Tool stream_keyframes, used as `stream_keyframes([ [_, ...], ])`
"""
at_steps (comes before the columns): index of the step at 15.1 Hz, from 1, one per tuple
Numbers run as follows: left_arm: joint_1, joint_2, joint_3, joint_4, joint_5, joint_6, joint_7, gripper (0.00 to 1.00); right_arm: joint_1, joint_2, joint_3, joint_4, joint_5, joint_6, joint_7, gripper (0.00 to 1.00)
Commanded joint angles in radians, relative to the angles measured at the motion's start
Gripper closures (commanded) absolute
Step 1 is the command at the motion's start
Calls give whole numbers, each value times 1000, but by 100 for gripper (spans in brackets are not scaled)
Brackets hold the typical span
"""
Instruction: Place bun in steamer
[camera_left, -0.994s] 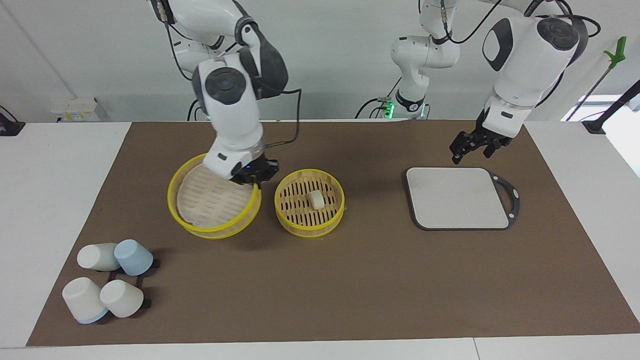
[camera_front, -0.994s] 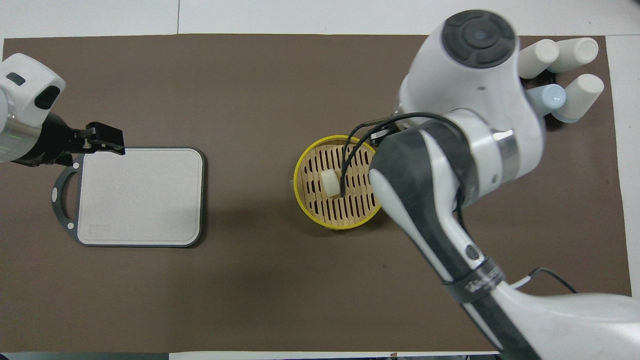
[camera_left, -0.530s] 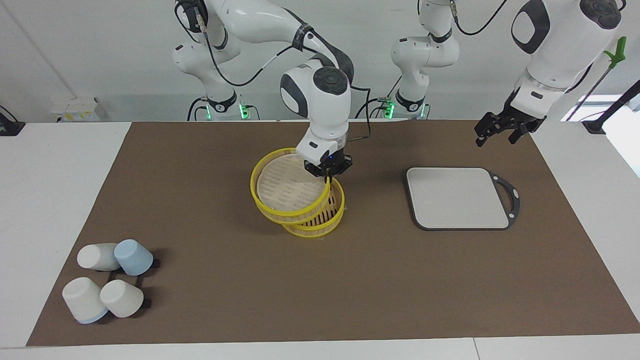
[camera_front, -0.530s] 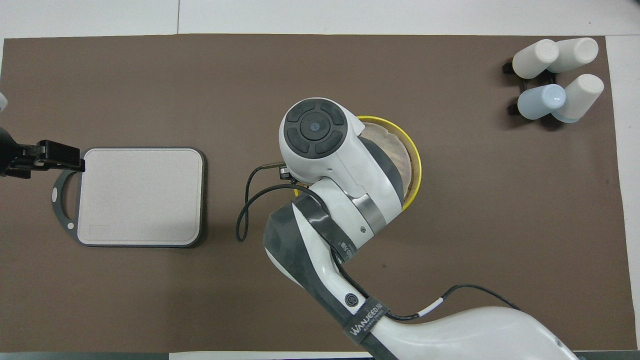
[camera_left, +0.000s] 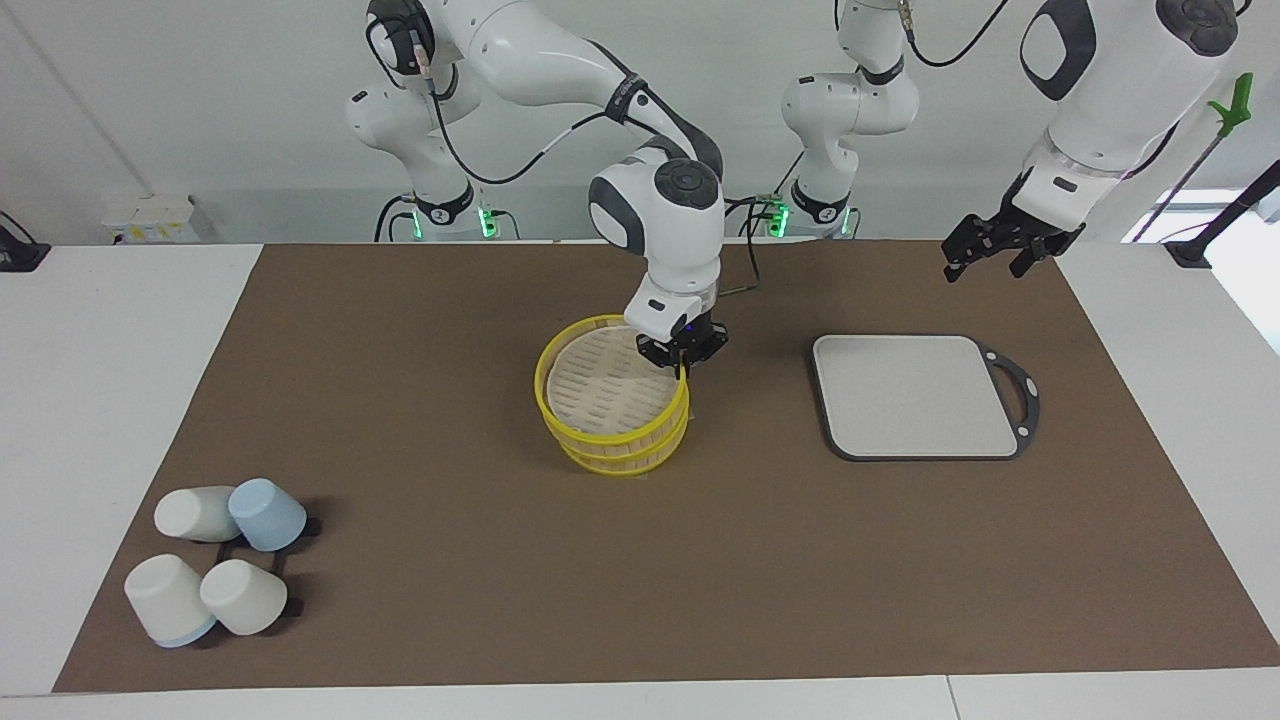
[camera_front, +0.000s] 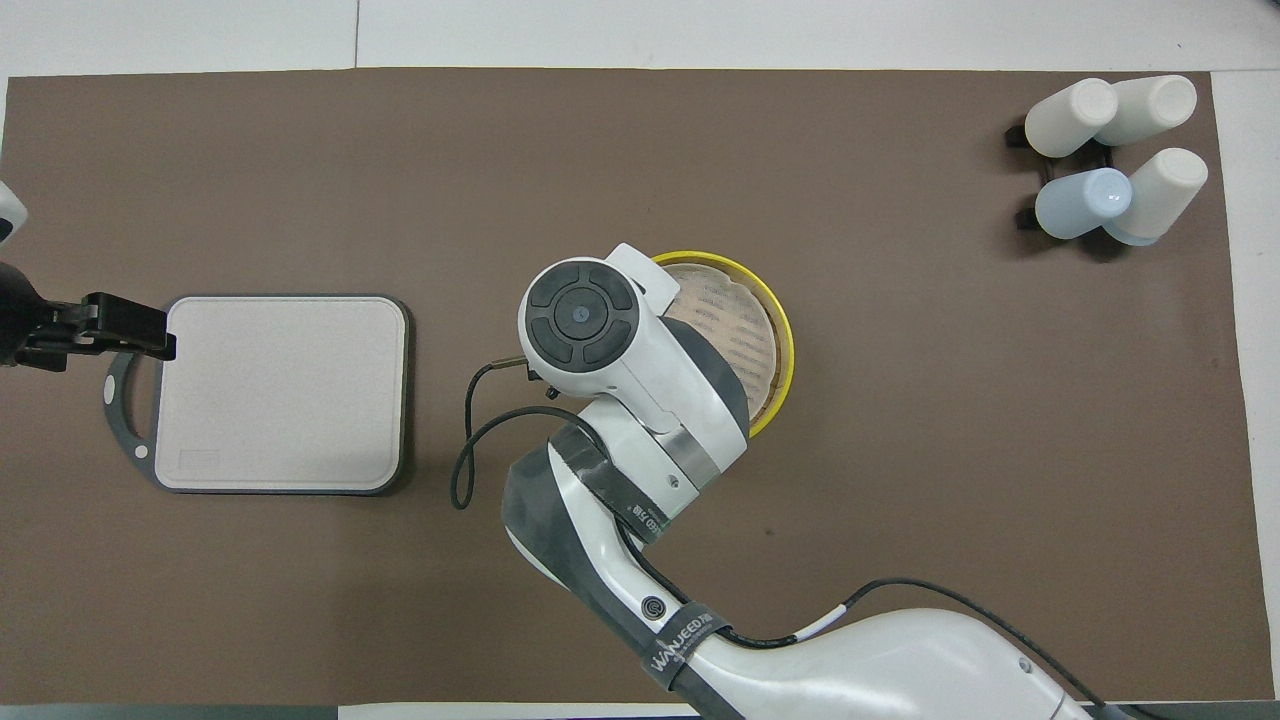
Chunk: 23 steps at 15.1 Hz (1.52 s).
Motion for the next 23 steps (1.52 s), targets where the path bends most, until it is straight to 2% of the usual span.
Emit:
stream_keyframes([
  [1,-4,63,3,94,32,-51,57,0,23,-14,-4,-29,-17,25,36,100],
  [8,-4,74,3,97,46,-44,70,0,24,-8,-4,-86,-17,140,46,100],
  [11,-4,100,3,151,45,-62,70,0,26,-12,-4,-98,-17,137,56,100],
  [12,-6,106,3,160,45,-74,70,0,26,-12,-4,-100,-17,135,62,80],
  [14,-4,95,6,156,45,-76,70,0,29,-14,-7,-91,-17,112,85,18],
  [15,2,86,0,154,45,-73,70,0,32,-15,-8,-82,-20,71,95,0],
  [18,5,63,0,154,42,-73,70,0,17,-17,-10,-11,-74,-41,88,0],
  [23,6,63,1,147,40,-36,74,0,-110,-120,-19,26,-58,-160,71,0],
])
